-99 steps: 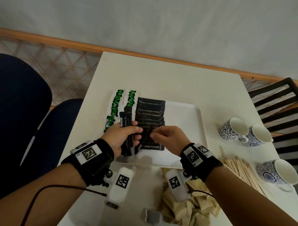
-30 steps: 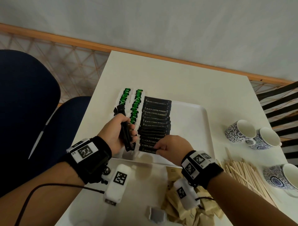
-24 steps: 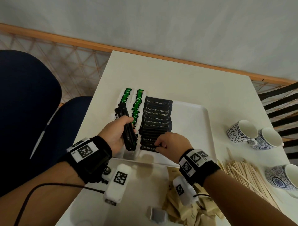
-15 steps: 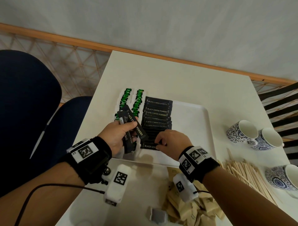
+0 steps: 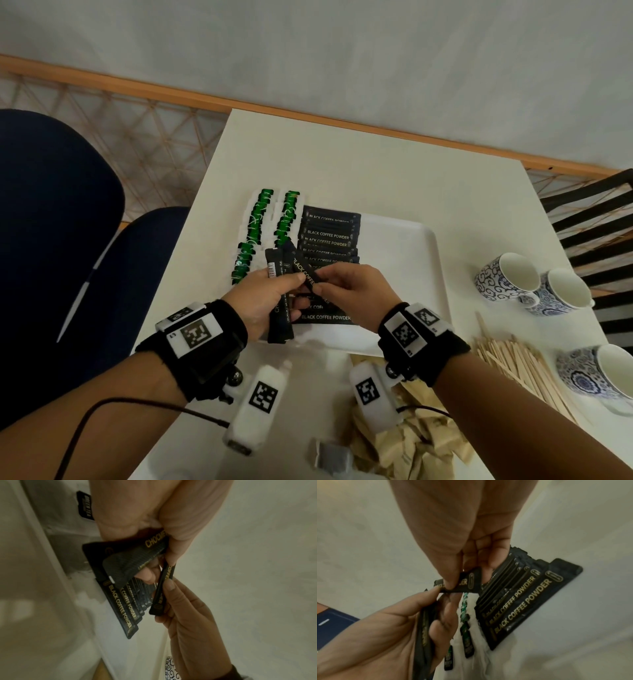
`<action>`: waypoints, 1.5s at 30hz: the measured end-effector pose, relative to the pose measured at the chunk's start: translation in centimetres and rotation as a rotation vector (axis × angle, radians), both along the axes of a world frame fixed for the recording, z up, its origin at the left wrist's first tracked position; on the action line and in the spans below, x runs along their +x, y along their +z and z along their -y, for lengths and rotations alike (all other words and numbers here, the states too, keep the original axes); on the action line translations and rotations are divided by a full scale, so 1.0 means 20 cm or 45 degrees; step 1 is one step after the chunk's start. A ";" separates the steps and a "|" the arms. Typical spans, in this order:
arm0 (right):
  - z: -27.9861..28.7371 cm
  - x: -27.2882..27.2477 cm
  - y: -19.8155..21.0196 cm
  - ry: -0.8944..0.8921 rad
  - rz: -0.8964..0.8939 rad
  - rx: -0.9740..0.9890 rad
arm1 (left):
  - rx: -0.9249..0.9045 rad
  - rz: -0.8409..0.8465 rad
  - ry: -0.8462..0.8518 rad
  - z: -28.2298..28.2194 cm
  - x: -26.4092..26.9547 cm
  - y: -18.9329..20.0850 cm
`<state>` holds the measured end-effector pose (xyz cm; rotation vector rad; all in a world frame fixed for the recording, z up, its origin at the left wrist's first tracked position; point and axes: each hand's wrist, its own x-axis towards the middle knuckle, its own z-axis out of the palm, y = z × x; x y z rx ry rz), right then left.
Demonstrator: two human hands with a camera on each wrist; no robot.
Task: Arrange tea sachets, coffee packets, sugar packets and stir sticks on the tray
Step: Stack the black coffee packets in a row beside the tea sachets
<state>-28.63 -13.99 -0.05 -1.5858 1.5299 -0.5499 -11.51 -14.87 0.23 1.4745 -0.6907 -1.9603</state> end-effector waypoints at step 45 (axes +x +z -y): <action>-0.06 -0.06 -0.01 0.000 -0.177 -0.005 | -0.013 0.042 0.113 0.01 0.02 0.00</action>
